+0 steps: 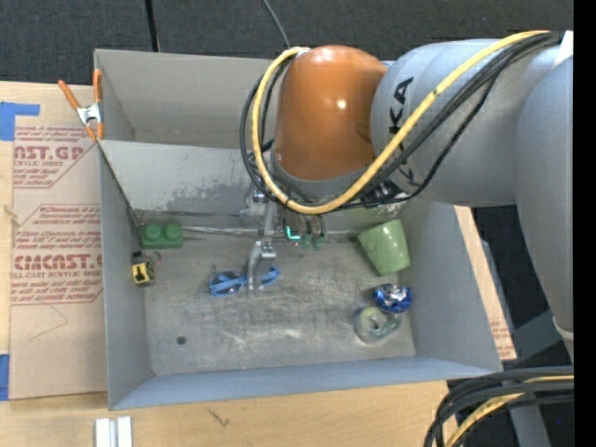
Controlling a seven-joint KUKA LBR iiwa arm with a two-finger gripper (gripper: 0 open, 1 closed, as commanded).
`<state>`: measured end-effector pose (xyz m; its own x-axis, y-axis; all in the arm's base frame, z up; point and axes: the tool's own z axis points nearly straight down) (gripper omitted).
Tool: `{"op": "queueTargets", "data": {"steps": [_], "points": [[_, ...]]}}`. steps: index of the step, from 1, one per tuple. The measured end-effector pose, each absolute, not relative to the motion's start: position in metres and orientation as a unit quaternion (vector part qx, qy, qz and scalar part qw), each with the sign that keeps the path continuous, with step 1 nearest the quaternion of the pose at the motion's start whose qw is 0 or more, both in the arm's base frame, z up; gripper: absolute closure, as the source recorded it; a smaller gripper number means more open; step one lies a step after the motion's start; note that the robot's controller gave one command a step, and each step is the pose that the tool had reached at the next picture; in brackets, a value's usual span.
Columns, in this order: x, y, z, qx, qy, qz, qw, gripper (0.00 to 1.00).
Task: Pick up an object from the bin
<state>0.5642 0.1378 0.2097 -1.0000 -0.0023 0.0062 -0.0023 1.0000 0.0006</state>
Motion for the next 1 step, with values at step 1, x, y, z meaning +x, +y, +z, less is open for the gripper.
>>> {"op": "queueTargets", "data": {"steps": [1], "points": [[0.5712,0.0959,0.0735,0.268,-0.964,-0.001,-0.005,0.0]]}}
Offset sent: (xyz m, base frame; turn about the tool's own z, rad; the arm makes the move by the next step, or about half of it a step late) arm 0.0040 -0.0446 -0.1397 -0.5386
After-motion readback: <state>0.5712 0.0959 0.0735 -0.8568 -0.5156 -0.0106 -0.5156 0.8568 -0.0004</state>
